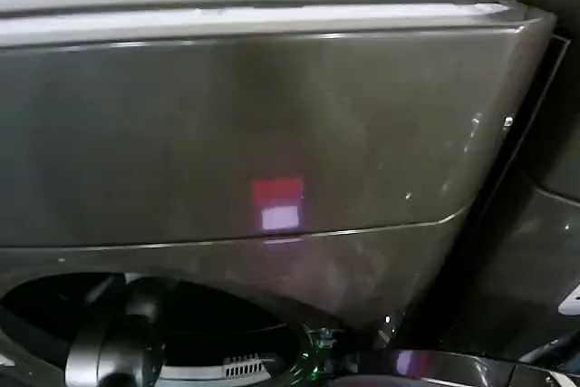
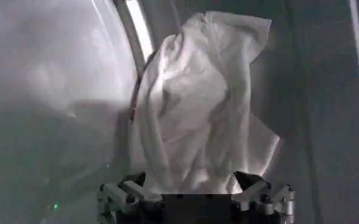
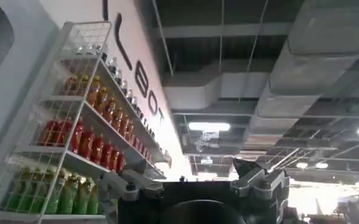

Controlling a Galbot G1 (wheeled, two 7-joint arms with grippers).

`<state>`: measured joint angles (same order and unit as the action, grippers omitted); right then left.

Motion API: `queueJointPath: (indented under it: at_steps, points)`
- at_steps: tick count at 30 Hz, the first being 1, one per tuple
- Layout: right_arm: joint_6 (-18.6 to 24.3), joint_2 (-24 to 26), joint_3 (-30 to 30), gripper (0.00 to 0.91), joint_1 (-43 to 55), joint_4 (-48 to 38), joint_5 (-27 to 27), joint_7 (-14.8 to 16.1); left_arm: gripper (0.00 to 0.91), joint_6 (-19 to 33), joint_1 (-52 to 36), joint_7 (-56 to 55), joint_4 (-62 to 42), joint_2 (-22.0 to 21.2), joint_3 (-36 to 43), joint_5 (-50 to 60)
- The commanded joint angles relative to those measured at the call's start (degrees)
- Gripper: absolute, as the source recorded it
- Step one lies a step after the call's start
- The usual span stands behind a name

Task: Grasp the clothes from the dryer.

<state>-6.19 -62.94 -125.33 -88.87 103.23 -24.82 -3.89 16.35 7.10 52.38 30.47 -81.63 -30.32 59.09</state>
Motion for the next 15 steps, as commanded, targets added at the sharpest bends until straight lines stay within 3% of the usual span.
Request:
queueJointPath:
  at_steps: [1,15]
  points:
    - [0.34,-0.49,0.31,0.907,0.22,0.68,0.01,0.03,0.907,1.6,0.18,-1.67,-3.07,0.14,-0.19,-0.57]
    - [1.37,-0.98,1.39,0.907,0.16,0.26,0.07,0.04,0.907,1.23,-0.23,-1.71,-4.3,0.45,-0.38,0.68]
